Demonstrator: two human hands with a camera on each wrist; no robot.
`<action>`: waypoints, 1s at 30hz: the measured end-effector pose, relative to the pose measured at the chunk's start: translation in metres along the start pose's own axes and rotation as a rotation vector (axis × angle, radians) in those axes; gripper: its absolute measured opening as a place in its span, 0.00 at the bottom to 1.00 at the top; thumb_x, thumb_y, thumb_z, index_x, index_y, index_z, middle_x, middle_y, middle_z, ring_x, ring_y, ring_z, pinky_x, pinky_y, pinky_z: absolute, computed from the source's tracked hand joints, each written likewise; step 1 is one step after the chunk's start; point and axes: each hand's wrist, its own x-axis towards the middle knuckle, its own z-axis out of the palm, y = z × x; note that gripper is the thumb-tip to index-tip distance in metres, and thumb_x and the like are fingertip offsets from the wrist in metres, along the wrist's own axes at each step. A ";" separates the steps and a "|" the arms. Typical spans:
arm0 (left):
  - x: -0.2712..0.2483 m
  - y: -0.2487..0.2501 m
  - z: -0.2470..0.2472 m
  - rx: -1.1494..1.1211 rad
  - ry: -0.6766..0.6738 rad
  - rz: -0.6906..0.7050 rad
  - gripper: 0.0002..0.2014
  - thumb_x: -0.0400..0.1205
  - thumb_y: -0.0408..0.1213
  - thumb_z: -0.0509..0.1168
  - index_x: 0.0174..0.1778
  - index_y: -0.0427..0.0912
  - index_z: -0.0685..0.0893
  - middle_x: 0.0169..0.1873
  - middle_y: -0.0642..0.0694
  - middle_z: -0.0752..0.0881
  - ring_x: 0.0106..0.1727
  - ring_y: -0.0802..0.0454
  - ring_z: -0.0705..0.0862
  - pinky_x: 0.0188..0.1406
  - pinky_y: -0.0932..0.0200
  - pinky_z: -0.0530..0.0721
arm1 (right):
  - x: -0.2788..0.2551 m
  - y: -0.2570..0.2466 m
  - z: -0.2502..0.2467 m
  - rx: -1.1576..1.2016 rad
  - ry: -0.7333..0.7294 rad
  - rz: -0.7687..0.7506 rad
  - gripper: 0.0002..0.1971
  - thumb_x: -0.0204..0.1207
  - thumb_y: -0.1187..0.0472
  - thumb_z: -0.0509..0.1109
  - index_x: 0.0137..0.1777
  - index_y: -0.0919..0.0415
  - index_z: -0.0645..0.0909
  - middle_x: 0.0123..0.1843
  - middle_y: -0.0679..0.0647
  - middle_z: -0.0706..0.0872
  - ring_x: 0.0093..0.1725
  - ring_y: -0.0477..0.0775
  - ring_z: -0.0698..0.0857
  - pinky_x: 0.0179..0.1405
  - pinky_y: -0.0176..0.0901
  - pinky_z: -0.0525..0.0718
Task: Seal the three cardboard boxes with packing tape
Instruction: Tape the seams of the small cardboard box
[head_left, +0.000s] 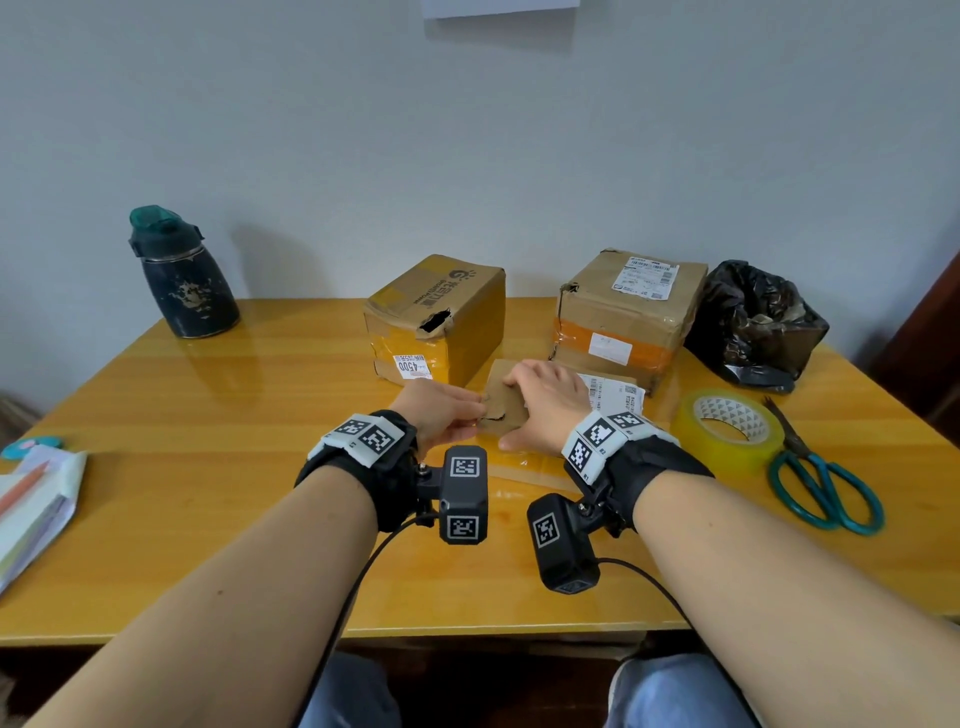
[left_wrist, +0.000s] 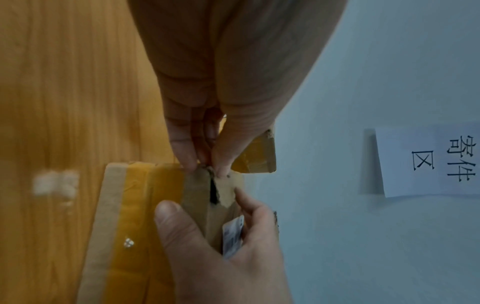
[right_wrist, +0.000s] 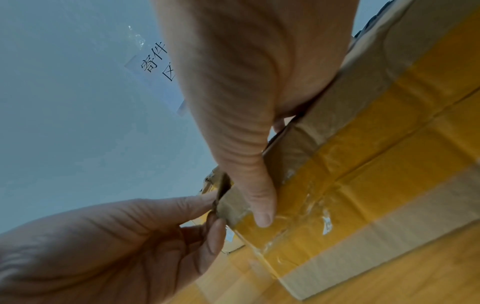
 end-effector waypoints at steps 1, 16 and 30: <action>0.001 -0.002 0.001 -0.024 0.016 -0.008 0.10 0.77 0.24 0.71 0.54 0.30 0.86 0.43 0.38 0.87 0.36 0.52 0.85 0.30 0.65 0.88 | 0.000 0.000 0.000 -0.003 0.002 -0.001 0.38 0.65 0.45 0.79 0.73 0.50 0.65 0.77 0.51 0.64 0.78 0.59 0.60 0.78 0.56 0.56; 0.005 -0.009 0.007 -0.084 0.047 -0.011 0.08 0.73 0.28 0.76 0.47 0.35 0.86 0.43 0.38 0.87 0.34 0.53 0.85 0.32 0.64 0.88 | 0.000 0.001 0.002 -0.010 0.025 -0.004 0.39 0.65 0.44 0.79 0.73 0.50 0.65 0.77 0.51 0.65 0.78 0.58 0.61 0.76 0.55 0.58; 0.006 -0.010 0.012 -0.172 0.109 -0.021 0.04 0.82 0.33 0.68 0.45 0.34 0.84 0.31 0.45 0.80 0.29 0.56 0.78 0.29 0.65 0.86 | 0.004 0.002 -0.003 0.142 0.016 0.054 0.23 0.80 0.45 0.64 0.73 0.49 0.72 0.81 0.50 0.64 0.81 0.58 0.59 0.78 0.54 0.58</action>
